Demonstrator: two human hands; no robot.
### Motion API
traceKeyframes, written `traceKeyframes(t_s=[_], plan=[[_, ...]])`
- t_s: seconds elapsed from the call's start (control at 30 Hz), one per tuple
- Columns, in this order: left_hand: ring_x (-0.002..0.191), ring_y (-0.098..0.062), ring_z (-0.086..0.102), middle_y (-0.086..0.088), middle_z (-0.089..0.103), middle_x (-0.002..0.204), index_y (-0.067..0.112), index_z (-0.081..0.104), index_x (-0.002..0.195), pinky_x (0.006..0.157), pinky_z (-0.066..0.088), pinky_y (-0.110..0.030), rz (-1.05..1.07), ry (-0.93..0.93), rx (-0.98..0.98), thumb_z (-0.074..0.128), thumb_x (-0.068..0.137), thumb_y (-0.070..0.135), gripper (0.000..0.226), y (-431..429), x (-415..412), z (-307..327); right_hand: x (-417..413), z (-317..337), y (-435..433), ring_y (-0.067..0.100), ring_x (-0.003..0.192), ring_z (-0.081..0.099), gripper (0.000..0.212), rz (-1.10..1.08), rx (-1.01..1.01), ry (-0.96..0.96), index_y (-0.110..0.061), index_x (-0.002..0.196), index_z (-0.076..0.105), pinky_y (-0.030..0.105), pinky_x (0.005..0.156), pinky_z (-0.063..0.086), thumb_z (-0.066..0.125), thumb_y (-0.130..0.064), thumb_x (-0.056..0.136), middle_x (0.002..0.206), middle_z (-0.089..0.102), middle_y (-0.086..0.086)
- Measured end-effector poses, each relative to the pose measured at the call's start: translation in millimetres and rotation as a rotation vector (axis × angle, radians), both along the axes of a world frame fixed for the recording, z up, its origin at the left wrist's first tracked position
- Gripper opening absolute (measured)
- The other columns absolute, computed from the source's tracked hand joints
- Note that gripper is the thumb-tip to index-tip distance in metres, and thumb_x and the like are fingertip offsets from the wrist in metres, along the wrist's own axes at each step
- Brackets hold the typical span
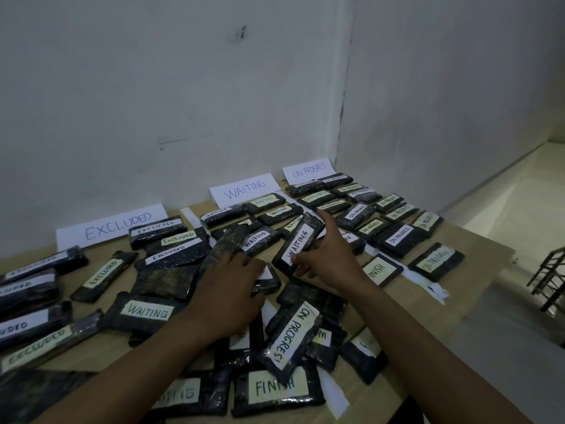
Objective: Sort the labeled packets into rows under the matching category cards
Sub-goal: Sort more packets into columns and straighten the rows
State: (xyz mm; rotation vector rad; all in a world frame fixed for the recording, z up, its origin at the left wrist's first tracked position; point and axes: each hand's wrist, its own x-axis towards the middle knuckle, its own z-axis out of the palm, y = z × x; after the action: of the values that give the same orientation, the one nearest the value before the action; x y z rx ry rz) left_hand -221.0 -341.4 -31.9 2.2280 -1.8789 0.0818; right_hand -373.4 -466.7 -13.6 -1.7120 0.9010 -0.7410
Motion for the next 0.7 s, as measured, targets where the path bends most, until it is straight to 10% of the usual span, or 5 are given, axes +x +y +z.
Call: traceKeyframes(t_s=[0.33,0.5,0.7], plan=[[0.098,-0.009,0.051,0.011,0.047,0.114,0.030,0.056,0.123,0.081,0.043,-0.025,-0.016,0.211,-0.219,0.064,0.083,0.049,0.045,6.8,0.1,1.9,8.8,-5.1,-5.2,0.015,0.060,0.064,0.024,-0.160,-0.040,-0.136,-0.028,0.109,0.050,0.023,0.050,0.047,0.061,-0.016,0.091,0.087,0.067,0.003],[0.100,-0.007,0.048,0.013,0.049,0.111,0.033,0.058,0.121,0.082,0.039,-0.027,0.013,0.194,-0.277,0.055,0.074,0.059,0.054,24.5,7.3,6.1,15.5,-17.0,-10.0,0.018,0.061,0.069,0.032,-0.062,0.025,0.020,-0.025,0.105,0.050,0.032,0.053,0.054,0.072,-0.019,0.083,0.092,0.068,0.008],[0.102,-0.007,0.043,0.015,0.049,0.113,0.038,0.057,0.121,0.083,0.035,-0.028,0.051,0.114,-0.175,0.041,0.071,0.068,0.061,35.1,16.7,2.7,21.2,-24.9,-8.7,0.020,0.105,0.059,0.057,-0.108,-0.361,0.397,-0.014,0.124,0.053,0.034,0.086,0.050,0.070,-0.045,0.080,0.120,0.060,0.004]])
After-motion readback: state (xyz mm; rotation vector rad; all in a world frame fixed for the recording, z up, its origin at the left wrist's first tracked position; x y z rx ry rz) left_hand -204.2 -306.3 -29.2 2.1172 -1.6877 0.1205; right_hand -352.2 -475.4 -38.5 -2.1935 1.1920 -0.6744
